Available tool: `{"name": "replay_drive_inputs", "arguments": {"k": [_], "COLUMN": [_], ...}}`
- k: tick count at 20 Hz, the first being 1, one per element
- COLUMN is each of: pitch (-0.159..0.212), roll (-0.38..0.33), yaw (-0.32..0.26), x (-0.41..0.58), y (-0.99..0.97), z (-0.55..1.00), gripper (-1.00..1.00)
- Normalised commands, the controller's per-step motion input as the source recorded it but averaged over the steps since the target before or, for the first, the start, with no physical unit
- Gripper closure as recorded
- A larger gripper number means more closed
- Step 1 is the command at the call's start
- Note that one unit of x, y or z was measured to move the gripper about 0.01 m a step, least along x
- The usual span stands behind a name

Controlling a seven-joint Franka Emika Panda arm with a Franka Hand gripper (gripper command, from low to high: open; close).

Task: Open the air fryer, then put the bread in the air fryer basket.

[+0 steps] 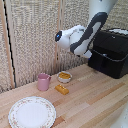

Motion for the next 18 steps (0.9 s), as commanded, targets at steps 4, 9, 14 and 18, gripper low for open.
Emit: {"name": "replay_drive_inputs", "arguments": {"k": [4, 9, 14, 18], "pitch": [-0.07, -0.024, -0.009, -0.033], "roll": [-0.011, 0.0, -0.018, -0.022], "yaw": [-0.005, 0.016, 0.109, 0.197], "x": [-0.354, -0.321, -0.191, -0.051], "y": [-0.87, -0.81, -0.75, -0.59], "z": [-0.2, -0.13, -0.01, 0.02], "gripper": [-1.0, -1.0, -1.0, -1.0]}}
